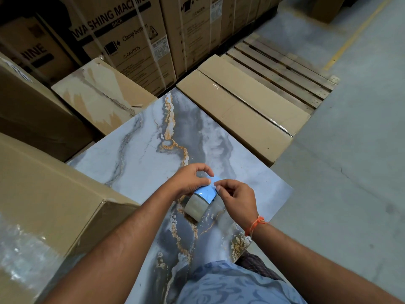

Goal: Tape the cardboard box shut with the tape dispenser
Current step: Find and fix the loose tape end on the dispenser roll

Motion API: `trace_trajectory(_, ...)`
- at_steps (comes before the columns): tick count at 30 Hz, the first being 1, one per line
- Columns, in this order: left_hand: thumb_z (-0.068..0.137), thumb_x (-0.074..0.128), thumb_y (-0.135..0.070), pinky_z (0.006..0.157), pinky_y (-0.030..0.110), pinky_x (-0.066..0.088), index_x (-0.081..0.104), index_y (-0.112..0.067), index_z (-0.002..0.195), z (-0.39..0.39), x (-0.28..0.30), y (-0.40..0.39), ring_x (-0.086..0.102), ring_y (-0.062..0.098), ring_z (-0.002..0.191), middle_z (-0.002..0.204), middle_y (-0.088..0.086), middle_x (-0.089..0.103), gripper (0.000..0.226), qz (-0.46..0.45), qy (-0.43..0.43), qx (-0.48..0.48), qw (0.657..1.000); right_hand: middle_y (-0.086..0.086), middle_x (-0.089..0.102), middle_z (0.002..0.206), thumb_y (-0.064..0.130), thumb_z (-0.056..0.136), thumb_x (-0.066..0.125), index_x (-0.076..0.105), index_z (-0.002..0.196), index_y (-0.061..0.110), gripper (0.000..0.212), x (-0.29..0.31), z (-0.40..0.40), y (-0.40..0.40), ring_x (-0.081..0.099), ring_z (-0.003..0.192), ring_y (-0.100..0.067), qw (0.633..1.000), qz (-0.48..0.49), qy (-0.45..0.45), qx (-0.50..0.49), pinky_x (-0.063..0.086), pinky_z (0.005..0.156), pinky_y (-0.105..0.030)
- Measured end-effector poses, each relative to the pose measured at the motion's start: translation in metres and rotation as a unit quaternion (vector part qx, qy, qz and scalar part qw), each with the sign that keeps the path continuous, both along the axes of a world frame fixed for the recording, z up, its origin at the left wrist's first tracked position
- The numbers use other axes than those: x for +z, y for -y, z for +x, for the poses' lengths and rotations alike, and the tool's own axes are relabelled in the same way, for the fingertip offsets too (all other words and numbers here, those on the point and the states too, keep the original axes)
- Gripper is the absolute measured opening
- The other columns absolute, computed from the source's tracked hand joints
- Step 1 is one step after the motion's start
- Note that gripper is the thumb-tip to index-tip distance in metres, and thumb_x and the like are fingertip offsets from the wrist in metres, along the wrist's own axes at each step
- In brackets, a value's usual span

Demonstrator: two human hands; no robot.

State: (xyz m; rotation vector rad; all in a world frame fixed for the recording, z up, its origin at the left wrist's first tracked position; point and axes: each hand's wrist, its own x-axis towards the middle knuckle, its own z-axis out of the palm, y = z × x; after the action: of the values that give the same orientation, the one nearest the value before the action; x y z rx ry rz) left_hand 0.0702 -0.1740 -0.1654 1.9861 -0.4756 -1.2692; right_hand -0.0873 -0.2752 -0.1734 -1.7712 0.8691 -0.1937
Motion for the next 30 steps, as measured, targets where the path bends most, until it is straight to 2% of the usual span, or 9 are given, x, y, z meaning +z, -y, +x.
trace_trajectory(3, 0.093, 0.063, -0.008, 0.058, 0.032, 0.059, 0.071, -0.024, 0.103, 0.000, 0.001, 0.002, 0.073, 0.025, 0.078, 0.103, 0.022, 0.074, 0.021, 0.004, -0.007, 0.002, 1.000, 0.005, 0.077, 0.088, 0.011, 0.090, 0.067, 0.079, 0.096, 0.017, 0.014, 0.000, -0.002, 0.001, 0.071, 0.082, -0.004, 1.000, 0.024, 0.010, -0.005, 0.053, 0.073, -0.011)
trace_trajectory(7, 0.096, 0.061, -0.007, 0.050, 0.024, 0.054, 0.075, -0.015, 0.103, -0.002, 0.003, 0.004, 0.070, 0.019, 0.071, 0.093, 0.015, 0.073, 0.017, 0.018, -0.006, 0.020, 1.000, 0.002, 0.077, 0.087, 0.009, 0.089, 0.067, 0.077, 0.094, 0.018, 0.014, -0.002, -0.002, 0.003, 0.072, 0.082, -0.011, 0.999, 0.025, 0.024, 0.001, 0.058, 0.075, -0.020)
trace_trajectory(10, 0.095, 0.067, -0.012, 0.055, 0.024, 0.055, 0.078, -0.012, 0.100, -0.005, 0.001, 0.003, 0.072, 0.018, 0.079, 0.094, 0.007, 0.075, 0.012, 0.018, 0.004, 0.039, 0.999, 0.002, 0.077, 0.085, 0.008, 0.088, 0.067, 0.077, 0.092, 0.017, 0.015, -0.002, -0.001, 0.003, 0.071, 0.080, -0.012, 0.999, 0.031, 0.026, 0.004, 0.058, 0.072, -0.020)
trace_trajectory(14, 0.091, 0.071, -0.009, 0.059, 0.025, 0.056, 0.080, -0.009, 0.096, -0.008, 0.000, 0.002, 0.072, 0.019, 0.084, 0.096, 0.005, 0.076, 0.010, 0.025, 0.012, 0.065, 0.998, 0.004, 0.074, 0.077, 0.008, 0.087, 0.068, 0.077, 0.090, 0.017, 0.013, -0.002, 0.001, 0.004, 0.064, 0.067, -0.002, 0.998, 0.058, 0.026, -0.002, 0.048, 0.064, -0.014)
trace_trajectory(17, 0.088, 0.074, -0.010, 0.069, 0.031, 0.062, 0.082, -0.012, 0.091, -0.010, 0.001, 0.002, 0.073, 0.019, 0.086, 0.095, 0.004, 0.077, 0.009, 0.027, 0.023, 0.072, 0.997, 0.001, 0.068, 0.071, 0.011, 0.087, 0.068, 0.074, 0.090, 0.020, 0.012, -0.003, 0.001, 0.001, 0.055, 0.059, -0.005, 0.995, 0.077, 0.029, -0.053, 0.046, 0.059, -0.020)
trace_trajectory(19, 0.087, 0.075, -0.011, 0.074, 0.031, 0.063, 0.082, -0.014, 0.088, -0.012, 0.002, 0.001, 0.074, 0.017, 0.084, 0.093, 0.002, 0.078, 0.009, 0.027, 0.034, 0.076, 0.996, -0.004, 0.070, 0.077, 0.009, 0.086, 0.065, 0.073, 0.088, 0.021, 0.015, -0.005, 0.001, -0.002, 0.057, 0.064, -0.009, 0.992, 0.073, 0.036, -0.092, 0.050, 0.062, -0.026)
trace_trajectory(23, 0.087, 0.075, -0.013, 0.065, 0.021, 0.056, 0.083, -0.017, 0.090, -0.021, 0.006, -0.002, 0.072, 0.011, 0.078, 0.088, -0.001, 0.078, 0.009, 0.029, 0.074, 0.080, 0.994, -0.001, 0.071, 0.083, 0.007, 0.086, 0.062, 0.073, 0.089, 0.020, 0.017, -0.004, -0.001, -0.003, 0.065, 0.077, -0.016, 0.993, 0.057, 0.040, -0.098, 0.057, 0.072, -0.034)
trace_trajectory(28, 0.086, 0.076, -0.017, 0.056, 0.018, 0.045, 0.083, -0.024, 0.087, -0.025, 0.015, -0.007, 0.058, 0.004, 0.056, 0.049, -0.016, 0.062, 0.010, 0.015, 0.120, 0.078, 0.990, 0.002, 0.072, 0.085, 0.007, 0.087, 0.062, 0.073, 0.090, 0.021, 0.018, -0.003, -0.003, 0.000, 0.065, 0.081, -0.015, 0.992, 0.056, 0.042, -0.104, 0.058, 0.076, -0.032)
trace_trajectory(30, 0.086, 0.075, -0.020, 0.055, 0.019, 0.041, 0.082, -0.027, 0.087, -0.026, 0.018, -0.011, 0.054, 0.003, 0.054, 0.047, -0.015, 0.057, 0.011, 0.014, 0.164, 0.063, 0.984, 0.003, 0.071, 0.084, 0.007, 0.087, 0.062, 0.073, 0.091, 0.020, 0.018, 0.000, -0.004, 0.000, 0.064, 0.078, -0.011, 0.993, 0.057, 0.048, -0.097, 0.055, 0.072, -0.026)
